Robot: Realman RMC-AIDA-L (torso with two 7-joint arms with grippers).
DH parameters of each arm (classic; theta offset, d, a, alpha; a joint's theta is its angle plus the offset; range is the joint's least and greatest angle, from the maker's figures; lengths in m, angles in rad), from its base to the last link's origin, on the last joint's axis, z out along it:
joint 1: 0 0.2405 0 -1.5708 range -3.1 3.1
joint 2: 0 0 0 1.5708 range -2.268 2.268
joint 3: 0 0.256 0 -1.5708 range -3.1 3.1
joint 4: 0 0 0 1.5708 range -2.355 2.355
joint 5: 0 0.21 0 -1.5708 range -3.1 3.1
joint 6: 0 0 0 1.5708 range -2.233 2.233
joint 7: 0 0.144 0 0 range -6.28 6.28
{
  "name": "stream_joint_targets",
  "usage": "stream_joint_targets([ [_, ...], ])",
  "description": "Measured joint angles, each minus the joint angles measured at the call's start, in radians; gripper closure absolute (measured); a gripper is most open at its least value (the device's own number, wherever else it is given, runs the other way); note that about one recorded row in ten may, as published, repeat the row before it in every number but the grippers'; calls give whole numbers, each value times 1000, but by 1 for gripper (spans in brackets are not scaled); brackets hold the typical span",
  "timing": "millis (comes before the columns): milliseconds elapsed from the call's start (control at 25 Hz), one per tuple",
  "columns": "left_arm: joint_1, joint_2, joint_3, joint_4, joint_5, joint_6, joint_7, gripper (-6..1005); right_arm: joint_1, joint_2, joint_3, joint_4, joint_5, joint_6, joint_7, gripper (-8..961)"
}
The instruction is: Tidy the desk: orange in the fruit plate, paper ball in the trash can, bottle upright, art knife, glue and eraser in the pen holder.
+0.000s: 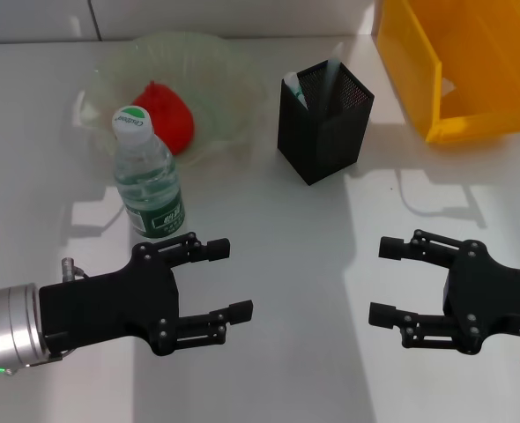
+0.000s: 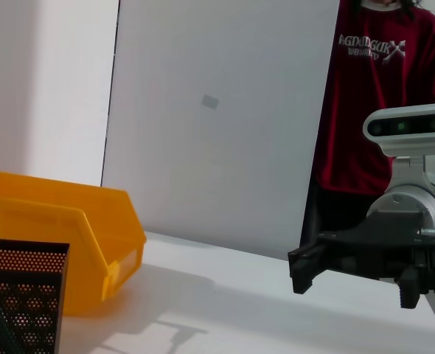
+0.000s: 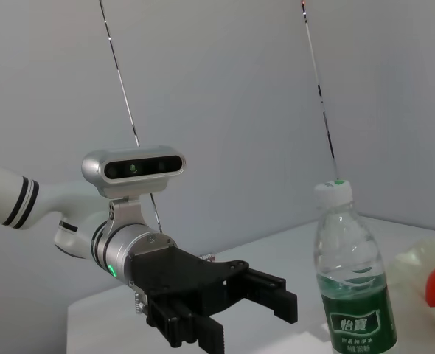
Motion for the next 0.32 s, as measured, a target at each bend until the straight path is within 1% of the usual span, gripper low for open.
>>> stream_joint_targets([
  [320, 0, -1, -2, -2, 0, 2, 1, 216, 11, -2, 11, 4, -2, 4, 0, 118],
])
